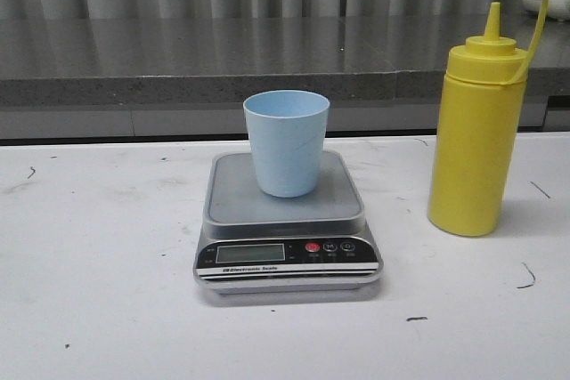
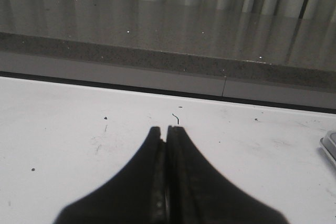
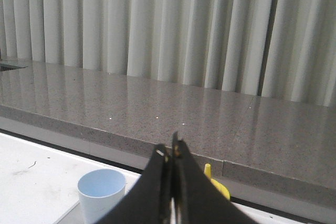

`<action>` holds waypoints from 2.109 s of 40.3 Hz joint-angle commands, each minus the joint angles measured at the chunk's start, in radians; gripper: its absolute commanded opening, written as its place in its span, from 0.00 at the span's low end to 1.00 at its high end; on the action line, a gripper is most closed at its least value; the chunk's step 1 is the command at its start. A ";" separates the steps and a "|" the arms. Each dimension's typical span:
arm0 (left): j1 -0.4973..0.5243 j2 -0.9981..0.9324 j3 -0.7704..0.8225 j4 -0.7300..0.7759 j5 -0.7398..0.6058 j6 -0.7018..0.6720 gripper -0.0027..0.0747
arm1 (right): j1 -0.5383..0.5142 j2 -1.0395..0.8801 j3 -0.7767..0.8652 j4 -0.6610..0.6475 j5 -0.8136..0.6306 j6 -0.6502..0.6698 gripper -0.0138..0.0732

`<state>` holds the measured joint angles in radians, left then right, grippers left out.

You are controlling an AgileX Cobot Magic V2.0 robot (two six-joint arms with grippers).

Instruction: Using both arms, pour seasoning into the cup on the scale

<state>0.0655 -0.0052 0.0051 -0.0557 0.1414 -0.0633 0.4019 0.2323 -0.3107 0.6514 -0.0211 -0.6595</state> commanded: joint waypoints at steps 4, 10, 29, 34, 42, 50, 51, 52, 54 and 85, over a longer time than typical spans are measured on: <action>0.002 -0.017 0.024 -0.011 -0.094 -0.006 0.01 | -0.001 0.007 -0.034 0.000 -0.064 -0.009 0.09; 0.002 -0.017 0.024 -0.011 -0.094 -0.006 0.01 | -0.001 0.007 -0.034 0.000 -0.064 -0.009 0.09; 0.002 -0.017 0.024 -0.011 -0.094 -0.006 0.01 | -0.001 0.007 -0.034 0.000 -0.064 -0.009 0.09; 0.002 -0.017 0.024 -0.011 -0.094 -0.006 0.01 | -0.001 0.007 -0.034 0.000 -0.064 -0.009 0.09; 0.002 -0.017 0.024 -0.011 -0.094 -0.006 0.01 | -0.001 0.007 -0.034 0.000 -0.064 -0.009 0.09; 0.002 -0.017 0.024 -0.011 -0.094 -0.006 0.01 | -0.007 0.007 -0.010 -0.054 -0.080 -0.002 0.09; 0.002 -0.017 0.024 -0.011 -0.094 -0.006 0.01 | -0.011 0.007 -0.003 -0.088 -0.078 0.009 0.09; 0.002 -0.017 0.024 -0.011 -0.094 -0.006 0.01 | -0.018 0.007 0.008 -0.144 -0.078 0.035 0.09; 0.002 -0.017 0.024 -0.011 -0.094 -0.006 0.01 | -0.038 0.007 0.030 -0.256 -0.080 0.109 0.09; 0.002 -0.017 0.024 -0.011 -0.094 -0.006 0.01 | -0.399 -0.259 0.332 -0.651 0.159 0.710 0.09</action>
<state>0.0655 -0.0052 0.0051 -0.0579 0.1351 -0.0633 0.0087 -0.0094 0.0276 0.0152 0.1462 0.0495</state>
